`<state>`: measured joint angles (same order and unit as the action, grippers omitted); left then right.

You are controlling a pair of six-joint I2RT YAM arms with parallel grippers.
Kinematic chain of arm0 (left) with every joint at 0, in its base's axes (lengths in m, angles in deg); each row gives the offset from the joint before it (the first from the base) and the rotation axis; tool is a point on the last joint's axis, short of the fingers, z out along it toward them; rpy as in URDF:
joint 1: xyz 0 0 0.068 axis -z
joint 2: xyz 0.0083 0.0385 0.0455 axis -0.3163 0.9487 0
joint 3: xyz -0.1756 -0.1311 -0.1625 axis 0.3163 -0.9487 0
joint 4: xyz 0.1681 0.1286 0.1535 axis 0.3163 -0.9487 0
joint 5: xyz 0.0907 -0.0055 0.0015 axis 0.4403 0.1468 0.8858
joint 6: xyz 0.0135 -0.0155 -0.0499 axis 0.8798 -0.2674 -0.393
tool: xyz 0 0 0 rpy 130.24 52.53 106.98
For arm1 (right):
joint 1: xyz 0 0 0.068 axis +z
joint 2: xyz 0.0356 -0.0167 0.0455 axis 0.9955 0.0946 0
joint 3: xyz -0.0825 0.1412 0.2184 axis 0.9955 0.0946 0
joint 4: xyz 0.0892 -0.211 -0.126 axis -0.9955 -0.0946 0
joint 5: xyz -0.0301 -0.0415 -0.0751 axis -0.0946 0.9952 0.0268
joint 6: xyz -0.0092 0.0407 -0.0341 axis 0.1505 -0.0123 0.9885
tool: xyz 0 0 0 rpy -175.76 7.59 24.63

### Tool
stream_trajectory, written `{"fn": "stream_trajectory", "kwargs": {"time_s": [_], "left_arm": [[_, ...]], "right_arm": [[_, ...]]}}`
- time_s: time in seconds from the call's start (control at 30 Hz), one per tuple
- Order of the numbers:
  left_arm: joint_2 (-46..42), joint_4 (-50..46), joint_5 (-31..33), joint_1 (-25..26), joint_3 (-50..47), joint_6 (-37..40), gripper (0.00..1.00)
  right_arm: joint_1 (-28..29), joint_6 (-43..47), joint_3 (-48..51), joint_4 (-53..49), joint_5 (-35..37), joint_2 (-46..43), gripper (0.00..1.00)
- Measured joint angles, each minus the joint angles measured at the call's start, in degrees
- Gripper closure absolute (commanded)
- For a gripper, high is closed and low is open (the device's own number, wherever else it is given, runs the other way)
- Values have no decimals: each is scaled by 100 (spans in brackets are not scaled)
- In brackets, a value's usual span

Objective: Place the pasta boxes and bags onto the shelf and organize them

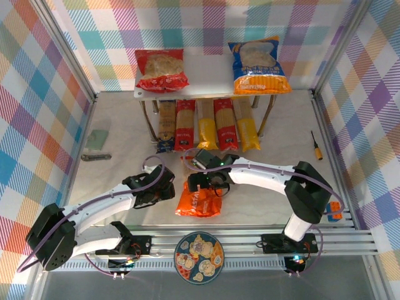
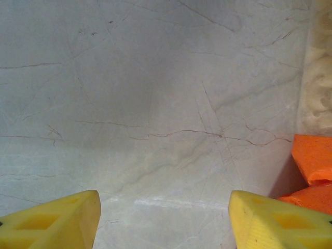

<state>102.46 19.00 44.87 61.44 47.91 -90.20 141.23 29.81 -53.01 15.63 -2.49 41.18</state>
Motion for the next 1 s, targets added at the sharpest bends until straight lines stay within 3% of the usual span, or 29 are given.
{"fn": "stream_trajectory", "kwargs": {"time_s": [0.27,0.4,0.8,1.0], "left_arm": [[-74,-7,39,0,0,2,31],[-199,-33,96,-7,0,17,30],[-566,-76,188,-140,0,83,28],[-605,-116,186,-190,0,149,28]], "right_arm": [[33,-44,-302,-98,-2,455,0],[35,-24,-461,-179,26,680,5],[4,118,-323,-114,50,710,43],[-101,195,-55,37,-66,511,55]]}}
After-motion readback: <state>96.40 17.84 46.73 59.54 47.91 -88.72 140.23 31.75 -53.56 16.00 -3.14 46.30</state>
